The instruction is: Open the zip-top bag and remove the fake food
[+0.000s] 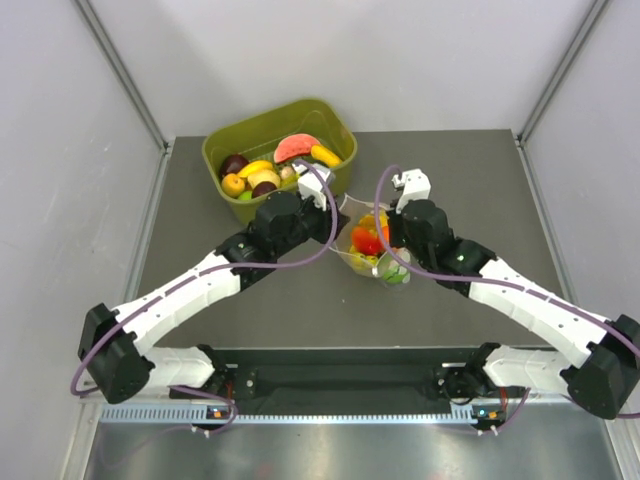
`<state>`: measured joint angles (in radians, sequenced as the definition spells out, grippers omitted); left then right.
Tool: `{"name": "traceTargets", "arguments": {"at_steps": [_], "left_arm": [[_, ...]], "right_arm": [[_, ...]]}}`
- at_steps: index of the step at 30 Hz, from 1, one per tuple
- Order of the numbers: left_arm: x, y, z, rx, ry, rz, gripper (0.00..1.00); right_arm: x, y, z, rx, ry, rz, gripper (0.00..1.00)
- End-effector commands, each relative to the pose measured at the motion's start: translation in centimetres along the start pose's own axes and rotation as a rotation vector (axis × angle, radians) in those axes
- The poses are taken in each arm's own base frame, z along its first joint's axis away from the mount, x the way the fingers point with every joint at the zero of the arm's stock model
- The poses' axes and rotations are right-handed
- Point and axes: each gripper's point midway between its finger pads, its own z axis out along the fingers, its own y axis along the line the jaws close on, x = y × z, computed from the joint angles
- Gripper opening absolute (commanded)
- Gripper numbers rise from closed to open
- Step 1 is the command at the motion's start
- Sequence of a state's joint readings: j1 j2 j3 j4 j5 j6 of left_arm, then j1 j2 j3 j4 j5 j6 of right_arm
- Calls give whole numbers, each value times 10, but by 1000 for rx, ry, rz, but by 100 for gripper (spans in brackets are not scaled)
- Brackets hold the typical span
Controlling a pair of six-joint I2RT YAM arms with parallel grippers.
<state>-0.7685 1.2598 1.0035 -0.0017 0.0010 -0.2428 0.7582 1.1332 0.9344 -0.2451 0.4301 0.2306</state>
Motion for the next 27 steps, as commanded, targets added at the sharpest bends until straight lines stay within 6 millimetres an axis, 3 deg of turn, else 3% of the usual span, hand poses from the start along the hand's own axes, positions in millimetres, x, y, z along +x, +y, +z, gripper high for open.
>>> {"name": "traceTargets", "arguments": {"at_steps": [1,4,12,27], "left_arm": [[-50,-29,-15,54,-134,50,34],[-53,-44,-17,104,-140,32,32],[15,-61,18,173,30,25,31],[54,-43,46,104,97,84,35]], "right_arm": [[-13,20,-6,-85,-56,55,0],[-11,23,-6,-94,-52,62,0],[-6,24,-9,-111,-60,89,0],[-6,20,-20,-120,-77,113,0]]}}
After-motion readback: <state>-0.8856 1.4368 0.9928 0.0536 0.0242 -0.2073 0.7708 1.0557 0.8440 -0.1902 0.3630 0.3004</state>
